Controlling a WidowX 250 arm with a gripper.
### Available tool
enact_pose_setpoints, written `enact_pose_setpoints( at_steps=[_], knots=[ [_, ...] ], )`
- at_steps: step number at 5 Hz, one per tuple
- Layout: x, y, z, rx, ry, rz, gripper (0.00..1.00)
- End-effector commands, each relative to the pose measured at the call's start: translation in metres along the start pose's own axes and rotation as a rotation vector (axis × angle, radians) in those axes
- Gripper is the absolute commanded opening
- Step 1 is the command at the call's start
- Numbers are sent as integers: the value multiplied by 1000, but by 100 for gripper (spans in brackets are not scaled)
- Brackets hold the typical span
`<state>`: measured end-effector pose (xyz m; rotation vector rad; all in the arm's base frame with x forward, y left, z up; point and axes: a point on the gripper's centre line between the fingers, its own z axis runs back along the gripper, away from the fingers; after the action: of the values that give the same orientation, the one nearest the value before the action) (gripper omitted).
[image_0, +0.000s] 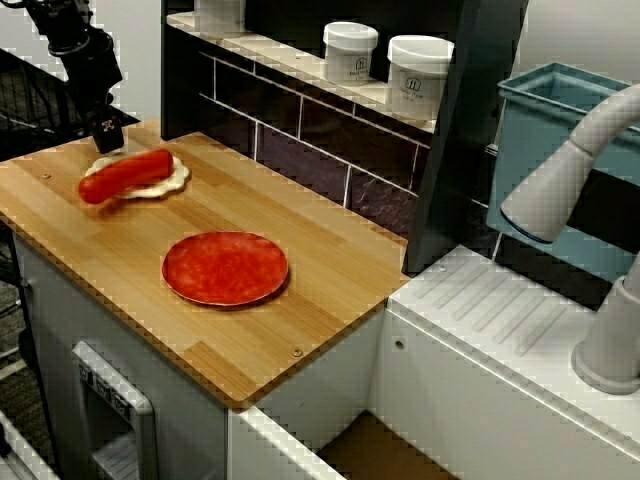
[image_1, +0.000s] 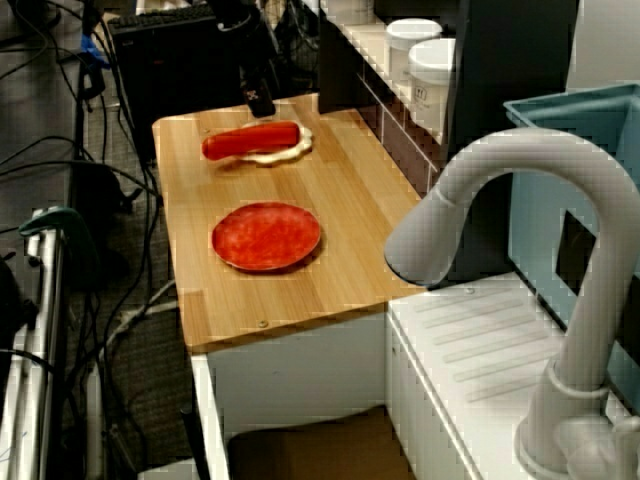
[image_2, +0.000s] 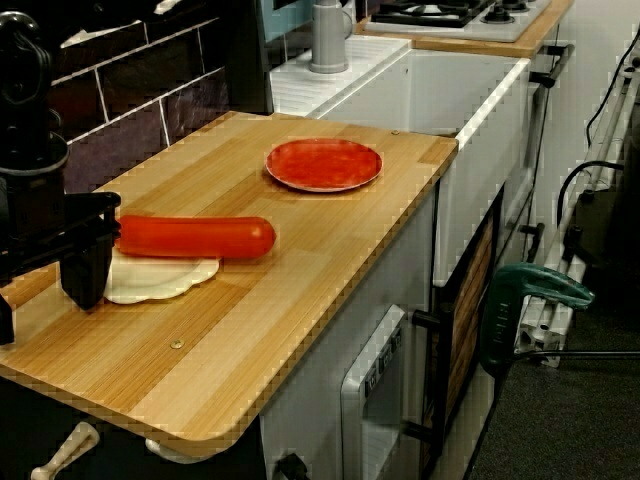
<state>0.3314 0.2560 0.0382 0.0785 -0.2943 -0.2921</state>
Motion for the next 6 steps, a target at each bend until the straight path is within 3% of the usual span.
enact_pose_setpoints(
  at_steps=[1,6],
  knots=[
    [-16,-5,13,39,-12,-8,100],
    [-14,-39,22,-56,-7,28,100]
  ],
)
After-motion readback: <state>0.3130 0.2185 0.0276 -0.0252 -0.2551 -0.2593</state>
